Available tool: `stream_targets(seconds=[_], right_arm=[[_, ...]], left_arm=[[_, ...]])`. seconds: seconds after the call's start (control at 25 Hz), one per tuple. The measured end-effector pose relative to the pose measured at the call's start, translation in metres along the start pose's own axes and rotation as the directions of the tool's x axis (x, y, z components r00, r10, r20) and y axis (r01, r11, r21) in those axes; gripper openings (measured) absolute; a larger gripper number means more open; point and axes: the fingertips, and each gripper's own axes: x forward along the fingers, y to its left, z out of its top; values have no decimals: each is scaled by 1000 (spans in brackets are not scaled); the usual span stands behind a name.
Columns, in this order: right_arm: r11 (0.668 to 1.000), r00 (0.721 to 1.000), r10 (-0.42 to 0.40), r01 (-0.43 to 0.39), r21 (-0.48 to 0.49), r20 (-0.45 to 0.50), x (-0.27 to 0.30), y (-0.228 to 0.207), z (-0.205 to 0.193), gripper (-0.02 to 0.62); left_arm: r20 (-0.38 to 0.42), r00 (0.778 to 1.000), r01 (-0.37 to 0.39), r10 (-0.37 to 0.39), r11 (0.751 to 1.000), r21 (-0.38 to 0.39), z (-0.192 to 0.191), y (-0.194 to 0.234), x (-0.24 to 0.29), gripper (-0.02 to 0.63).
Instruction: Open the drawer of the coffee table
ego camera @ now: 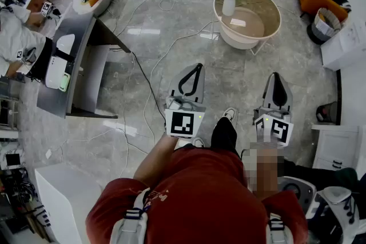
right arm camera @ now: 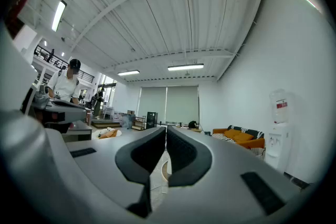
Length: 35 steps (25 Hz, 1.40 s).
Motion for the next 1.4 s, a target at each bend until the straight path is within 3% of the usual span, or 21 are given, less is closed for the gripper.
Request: stream_targets(seconds=[0.44,0.72,0.84,1.16,1.4], right_arm=[[1000,999,-5,4,19,42,-57,22,22,23],[999,998,-31,29,40,57,-59,10,20,25],[998,998,-27,25,50,49,-53,8,13,25],[997,999,-37,37,75,-2,-12,-33,-11,25],[998,999,-30,30,63,-11,39,-81,-24,25]], left_arm=[[68,998,-12,9,999,39,18,0,-50,8],[46,999,-10,10,1000,8,13,-5,-47,8],[92,996,-5,1,999,37,11,-6,-36,8],[-18,999,30,-30,1000,1,-3,-24,31,8],[26,998,53,-53,998,25,-4,-44,110,8]])
